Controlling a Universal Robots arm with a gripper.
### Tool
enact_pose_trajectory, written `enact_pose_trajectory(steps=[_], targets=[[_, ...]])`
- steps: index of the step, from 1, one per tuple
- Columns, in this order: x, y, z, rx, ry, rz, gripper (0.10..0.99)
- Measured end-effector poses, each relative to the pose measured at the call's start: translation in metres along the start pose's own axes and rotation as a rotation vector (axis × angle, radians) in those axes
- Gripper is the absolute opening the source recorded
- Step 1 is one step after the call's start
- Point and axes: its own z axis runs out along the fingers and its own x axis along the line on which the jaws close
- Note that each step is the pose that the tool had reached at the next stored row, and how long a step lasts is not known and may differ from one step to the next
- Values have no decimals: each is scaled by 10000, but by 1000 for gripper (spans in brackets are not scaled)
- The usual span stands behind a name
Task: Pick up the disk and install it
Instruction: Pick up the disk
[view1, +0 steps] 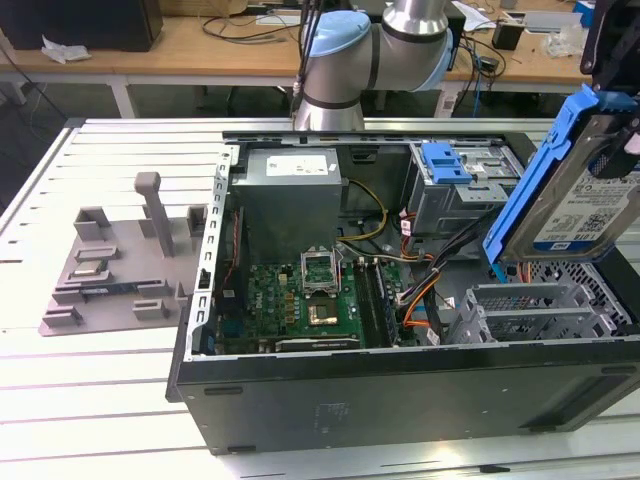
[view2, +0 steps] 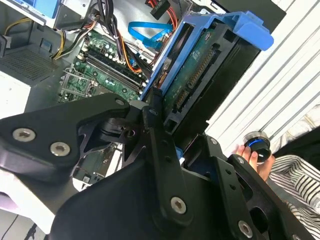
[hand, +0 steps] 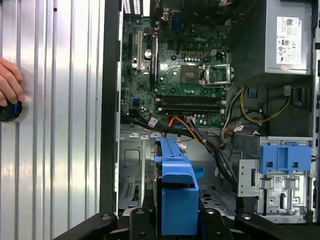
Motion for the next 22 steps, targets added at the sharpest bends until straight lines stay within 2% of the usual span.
enact_pose_trajectory(steps=[6,14,17,22], targets=[[59,-5,109,-21,-1,-37,369],[90,-57,278,-48,2,-58,369],[107,-58,304,-47,8,-58,369],[107,-58,306,-48,7,-58,369]])
